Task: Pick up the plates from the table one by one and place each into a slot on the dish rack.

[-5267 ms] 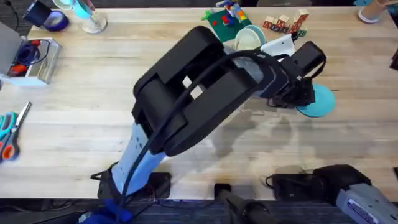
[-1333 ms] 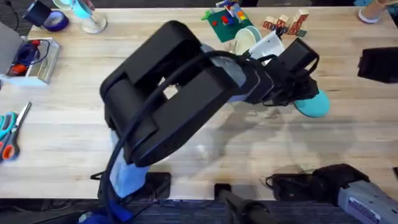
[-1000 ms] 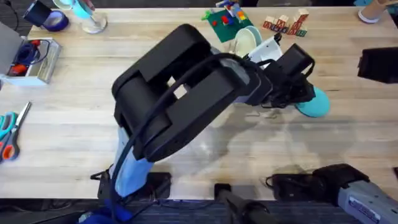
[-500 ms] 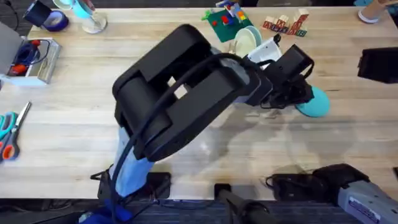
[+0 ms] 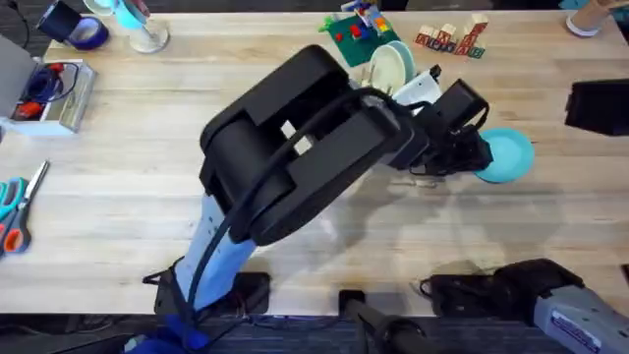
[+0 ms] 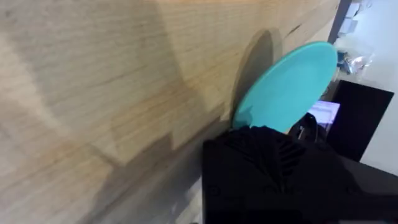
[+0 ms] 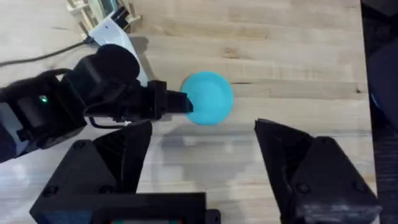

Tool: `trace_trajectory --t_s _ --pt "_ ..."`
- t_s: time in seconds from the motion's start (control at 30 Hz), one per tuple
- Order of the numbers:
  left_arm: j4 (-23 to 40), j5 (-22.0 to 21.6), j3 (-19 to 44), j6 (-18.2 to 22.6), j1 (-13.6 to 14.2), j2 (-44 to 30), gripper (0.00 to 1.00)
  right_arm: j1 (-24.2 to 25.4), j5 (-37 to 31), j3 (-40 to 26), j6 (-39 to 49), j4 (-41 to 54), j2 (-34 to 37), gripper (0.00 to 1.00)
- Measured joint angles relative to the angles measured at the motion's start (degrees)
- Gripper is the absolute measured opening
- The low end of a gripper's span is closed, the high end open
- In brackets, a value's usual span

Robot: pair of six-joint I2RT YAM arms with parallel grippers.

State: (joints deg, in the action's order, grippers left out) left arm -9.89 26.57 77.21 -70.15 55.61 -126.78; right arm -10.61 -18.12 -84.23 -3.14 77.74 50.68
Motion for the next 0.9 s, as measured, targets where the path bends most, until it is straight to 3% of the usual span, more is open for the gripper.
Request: trace_trajectory --t_s 0.4,0.67,0.9 --pt "0.0 0.0 0.0 -0.2 0.0 0.0 0.040 0.8 0.2 5.1 0.4 1.0 1.1 0.995" --pt "0.0 0.2 0.0 -0.2 0.0 0.0 0.040 10.6 4.9 8.0 0.7 0.1 8.8 0.995" --pt "0.0 0.2 0.0 -0.2 0.0 0.0 0.040 15.3 5.8 8.0 1.9 -3.7 15.4 0.995"
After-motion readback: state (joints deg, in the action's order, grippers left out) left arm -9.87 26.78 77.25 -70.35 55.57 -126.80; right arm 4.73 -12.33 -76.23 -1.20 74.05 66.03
